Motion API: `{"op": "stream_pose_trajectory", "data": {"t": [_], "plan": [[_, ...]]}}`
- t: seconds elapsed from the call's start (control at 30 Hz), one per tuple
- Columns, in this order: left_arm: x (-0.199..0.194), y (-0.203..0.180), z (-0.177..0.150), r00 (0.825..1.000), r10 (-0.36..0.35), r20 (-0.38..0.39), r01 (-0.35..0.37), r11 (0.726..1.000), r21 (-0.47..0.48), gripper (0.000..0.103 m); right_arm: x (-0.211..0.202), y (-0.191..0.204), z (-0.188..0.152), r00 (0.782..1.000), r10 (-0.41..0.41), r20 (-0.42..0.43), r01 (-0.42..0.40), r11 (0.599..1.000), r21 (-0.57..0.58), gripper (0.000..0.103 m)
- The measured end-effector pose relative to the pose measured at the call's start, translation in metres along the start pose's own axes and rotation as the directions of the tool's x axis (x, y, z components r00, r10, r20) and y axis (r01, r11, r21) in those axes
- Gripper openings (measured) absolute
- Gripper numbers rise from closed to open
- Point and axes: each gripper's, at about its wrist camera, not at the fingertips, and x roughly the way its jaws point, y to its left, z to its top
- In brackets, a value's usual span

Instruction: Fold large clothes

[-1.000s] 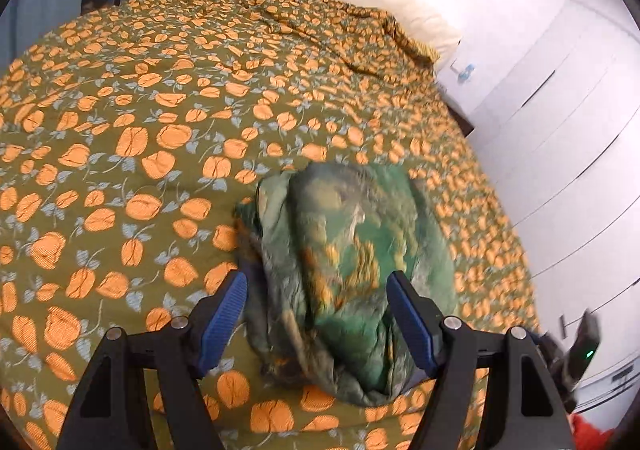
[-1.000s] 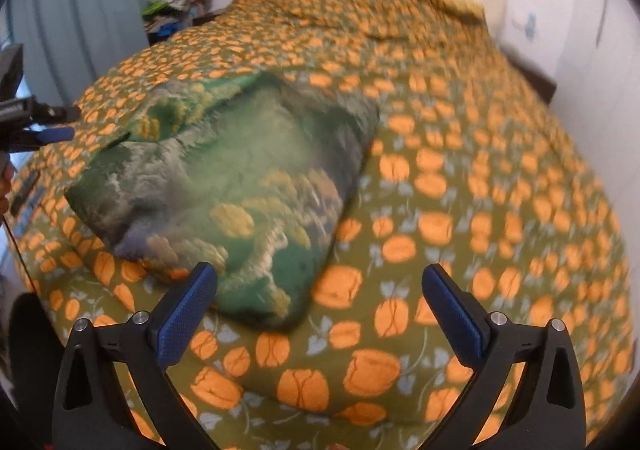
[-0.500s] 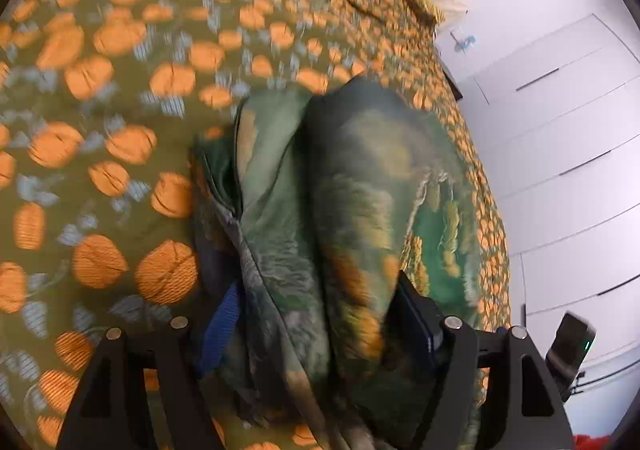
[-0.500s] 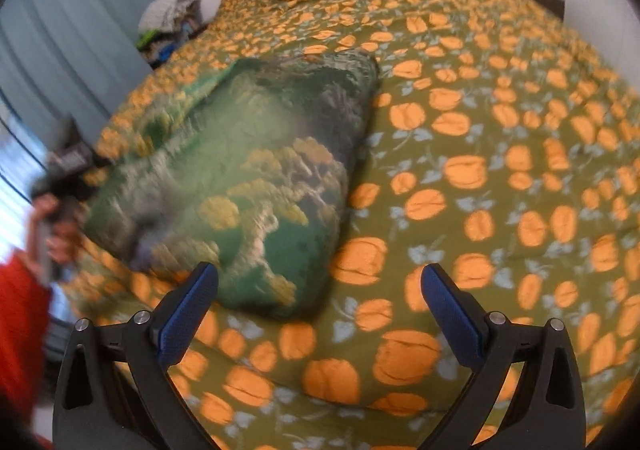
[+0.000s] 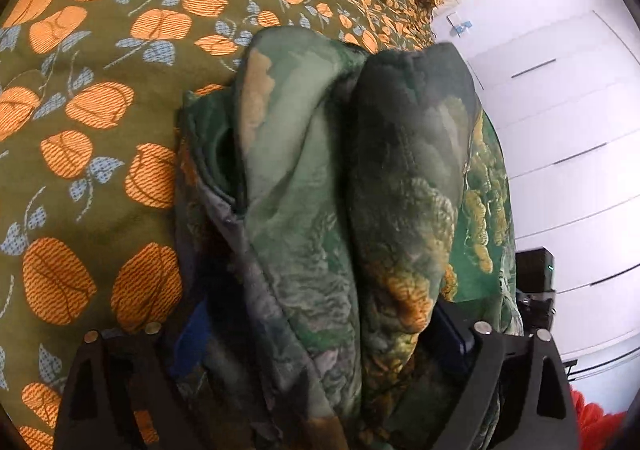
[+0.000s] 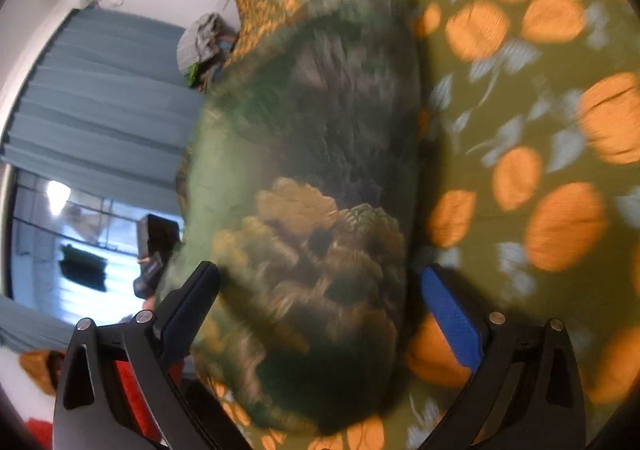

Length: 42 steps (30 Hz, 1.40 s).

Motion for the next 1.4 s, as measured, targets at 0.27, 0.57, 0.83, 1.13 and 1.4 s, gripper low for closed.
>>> {"op": "stream_pose_trajectory", "data": {"t": [0.27,0.57,0.83,1.13,1.4], "plan": [[0.010,-0.022,-0.001,0.996,0.088,0.023,-0.088,0.995,0.040,0.086,0.035,0.044,-0.002,0.979,-0.202,0.018,0.201,0.952,-0.232,0.065],[-0.034,-0.094,-0.012,0.967,0.207,0.147,-0.233,0.953,0.193,0.041,0.021,0.134,-0.036,0.922,-0.301,0.244,0.387,0.750,-0.537,0.057],[-0.019,-0.141,0.024,0.968,0.147,0.204,-0.190,0.958,0.214,0.041,-0.024,0.128,-0.005,0.927,-0.238,0.291,0.363,0.767,-0.529,0.057],[0.079,-0.149,0.062,0.967,0.226,0.119,-0.247,0.948,0.203,0.069,-0.036,0.030,0.073,0.943,-0.276,0.186,0.325,0.881,-0.344,0.068],[0.036,-0.172,0.038,0.954,0.223,0.201,-0.272,0.926,0.263,0.079,-0.074,0.014,0.060,0.904,-0.330,0.273,0.397,0.885,-0.244,0.103]]}}
